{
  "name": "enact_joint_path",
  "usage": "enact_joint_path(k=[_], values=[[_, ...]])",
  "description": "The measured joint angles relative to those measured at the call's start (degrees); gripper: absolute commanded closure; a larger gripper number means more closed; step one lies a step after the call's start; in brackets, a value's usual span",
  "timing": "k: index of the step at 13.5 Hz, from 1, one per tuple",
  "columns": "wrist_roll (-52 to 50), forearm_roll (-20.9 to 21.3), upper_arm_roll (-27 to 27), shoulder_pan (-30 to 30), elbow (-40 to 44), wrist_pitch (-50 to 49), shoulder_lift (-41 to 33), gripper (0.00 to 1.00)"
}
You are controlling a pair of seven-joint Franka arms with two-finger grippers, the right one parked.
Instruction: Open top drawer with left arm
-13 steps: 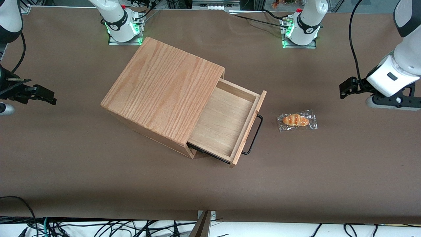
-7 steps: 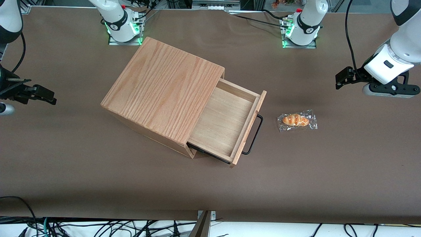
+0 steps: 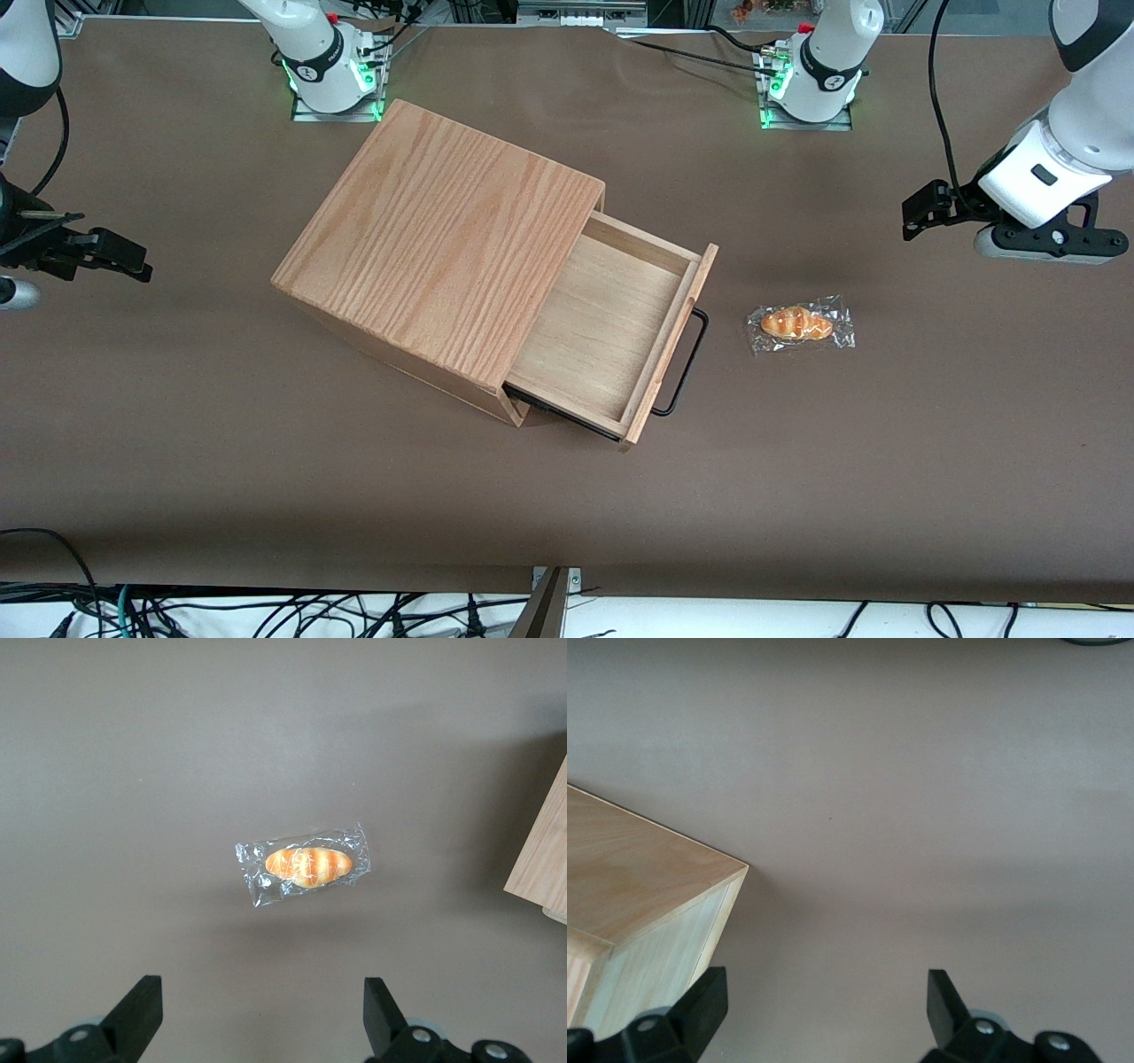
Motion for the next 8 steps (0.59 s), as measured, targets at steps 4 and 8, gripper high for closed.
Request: enact_joint_path(k=[4, 8], values=[[-0.1, 0.0, 0.0, 0.0, 0.2, 0.3, 0.1, 0.0], [-0.1, 0.0, 0.0, 0.0, 0.2, 0.3, 0.2, 0.0]])
